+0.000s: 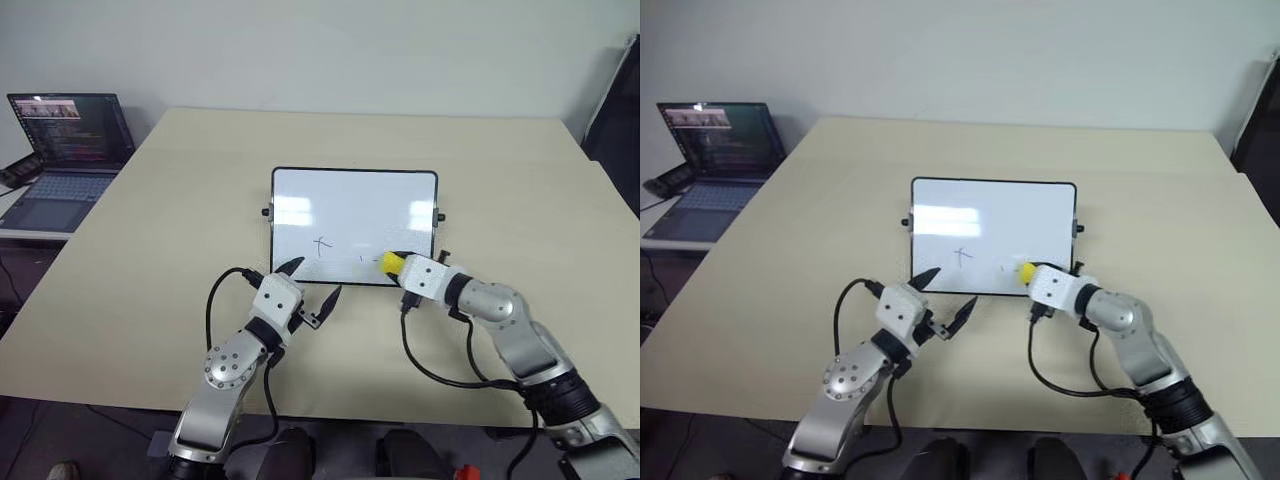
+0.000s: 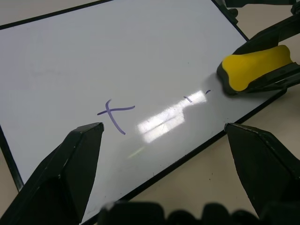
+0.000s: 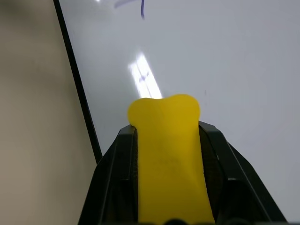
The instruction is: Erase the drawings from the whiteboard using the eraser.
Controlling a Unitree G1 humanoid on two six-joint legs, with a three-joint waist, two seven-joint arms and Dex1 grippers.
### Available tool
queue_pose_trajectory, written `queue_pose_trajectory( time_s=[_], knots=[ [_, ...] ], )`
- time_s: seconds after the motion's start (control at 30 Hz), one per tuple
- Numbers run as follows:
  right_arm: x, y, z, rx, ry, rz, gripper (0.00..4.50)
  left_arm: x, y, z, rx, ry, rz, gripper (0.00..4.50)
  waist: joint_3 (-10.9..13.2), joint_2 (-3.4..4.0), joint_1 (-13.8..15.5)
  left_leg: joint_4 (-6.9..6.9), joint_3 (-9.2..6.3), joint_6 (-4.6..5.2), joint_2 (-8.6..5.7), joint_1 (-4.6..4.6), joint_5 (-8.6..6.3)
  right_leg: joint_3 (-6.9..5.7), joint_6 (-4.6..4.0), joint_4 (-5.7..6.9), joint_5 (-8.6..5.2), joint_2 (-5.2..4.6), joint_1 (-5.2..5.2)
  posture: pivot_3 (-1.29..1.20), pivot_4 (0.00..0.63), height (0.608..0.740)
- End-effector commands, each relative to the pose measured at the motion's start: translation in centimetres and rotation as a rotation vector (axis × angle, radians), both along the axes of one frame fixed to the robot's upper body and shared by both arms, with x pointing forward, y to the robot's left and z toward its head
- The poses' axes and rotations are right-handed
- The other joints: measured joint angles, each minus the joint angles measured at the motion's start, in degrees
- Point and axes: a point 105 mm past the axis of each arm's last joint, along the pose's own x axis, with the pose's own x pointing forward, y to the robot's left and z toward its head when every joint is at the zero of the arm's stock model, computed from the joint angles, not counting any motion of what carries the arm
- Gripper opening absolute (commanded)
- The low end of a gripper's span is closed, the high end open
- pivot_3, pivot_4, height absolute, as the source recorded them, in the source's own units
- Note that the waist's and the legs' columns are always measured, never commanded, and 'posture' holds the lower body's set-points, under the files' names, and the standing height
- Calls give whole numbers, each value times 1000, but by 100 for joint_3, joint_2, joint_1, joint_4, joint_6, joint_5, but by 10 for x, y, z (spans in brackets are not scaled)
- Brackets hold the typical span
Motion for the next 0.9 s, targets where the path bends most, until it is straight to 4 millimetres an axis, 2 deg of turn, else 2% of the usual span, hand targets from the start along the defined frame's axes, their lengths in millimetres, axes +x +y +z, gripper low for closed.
queue_pose_trajectory(
  time_s=[0.03,0.17,0.33,0.5,0.73,0.9],
  knots=[
    [0,17,16,17,-72,50,1363,-2,-3,11,-10,-35,-14,4500,0,0,-4,5,-4,-12,0,-31,7,-3,-1,1,1,0,-27,0,150,740],
    [5,37,12,-8,-71,81,1363,-3,-5,14,-11,-40,-7,4500,0,0,-10,1,0,-17,1,-46,10,-3,-1,0,0,0,-47,0,150,740],
    [12,32,-10,-101,11,49,1363,-4,-4,14,-12,-37,1,4500,0,0,8,2,-2,-14,0,-48,8,-4,-1,-1,0,-1,-48,0,150,740],
    [18,-6,-34,-198,129,-64,1363,-6,-4,14,-9,-37,7,4500,-1,0,23,5,-4,-6,0,-44,3,-4,-1,1,1,-1,-42,0,150,740],
    [13,-47,-42,-250,174,-153,1363,-7,-6,11,-11,-31,-5,4500,-5,1,113,11,-20,0,-6,-17,1,-2,-1,2,1,-5,-4,0,150,740],
    [7,-84,-46,-275,210,-251,1363,-3,-8,11,-10,-34,-28,4500,-8,-2,171,12,-23,1,-10,-1,2,-2,0,3,3,-6,13,0,150,740]
  ],
)
